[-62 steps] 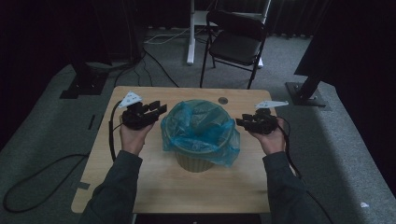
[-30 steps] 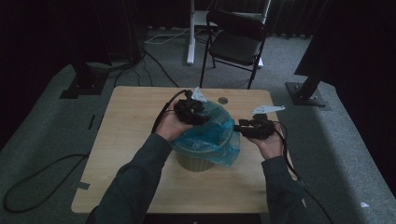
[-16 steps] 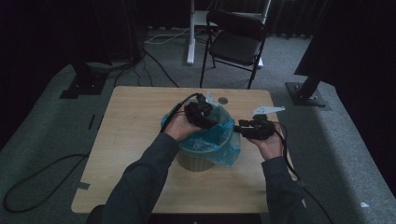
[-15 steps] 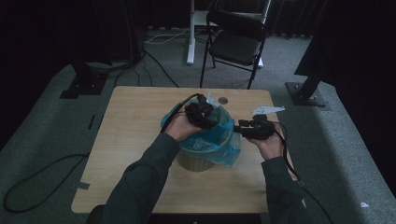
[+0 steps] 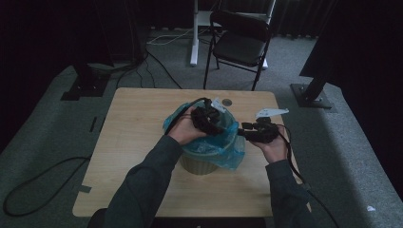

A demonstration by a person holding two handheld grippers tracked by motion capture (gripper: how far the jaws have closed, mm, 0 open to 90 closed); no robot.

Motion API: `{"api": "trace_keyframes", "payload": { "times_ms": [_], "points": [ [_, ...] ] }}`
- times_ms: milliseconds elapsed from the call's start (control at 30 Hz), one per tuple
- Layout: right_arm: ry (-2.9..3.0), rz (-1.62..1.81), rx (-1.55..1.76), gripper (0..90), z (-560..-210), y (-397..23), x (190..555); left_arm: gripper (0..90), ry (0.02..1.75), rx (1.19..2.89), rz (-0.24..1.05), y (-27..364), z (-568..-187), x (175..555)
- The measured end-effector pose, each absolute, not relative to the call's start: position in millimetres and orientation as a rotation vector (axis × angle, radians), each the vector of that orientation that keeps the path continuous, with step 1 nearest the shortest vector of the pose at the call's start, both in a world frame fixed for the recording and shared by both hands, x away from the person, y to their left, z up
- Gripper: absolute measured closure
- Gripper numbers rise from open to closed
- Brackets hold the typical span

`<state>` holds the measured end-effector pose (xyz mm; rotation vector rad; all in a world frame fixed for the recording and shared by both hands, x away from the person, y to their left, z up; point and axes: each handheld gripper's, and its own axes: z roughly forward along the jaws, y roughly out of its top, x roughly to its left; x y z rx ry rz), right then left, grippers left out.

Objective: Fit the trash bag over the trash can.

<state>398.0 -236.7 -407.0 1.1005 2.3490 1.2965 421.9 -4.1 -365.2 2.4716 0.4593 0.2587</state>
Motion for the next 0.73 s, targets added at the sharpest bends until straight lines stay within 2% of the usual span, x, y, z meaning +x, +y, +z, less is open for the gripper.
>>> {"api": "trace_keyframes", "payload": {
  "times_ms": [133,333,533,733],
  "points": [
    [2.351,1.297,1.094,54.1,-407,-237,398,51.6,0.444,2.501,0.282,-9,-367,421],
    [2.351,1.296,1.093,53.8,-408,-239,397,51.7,0.470,2.364,0.356,7,-351,415],
    [2.333,1.298,1.108,53.5,-406,-245,395,51.3,0.589,2.132,0.491,54,-324,403],
    [2.310,1.305,1.103,51.8,-405,-251,392,50.1,0.723,1.999,0.564,111,-327,393]
  ]
}}
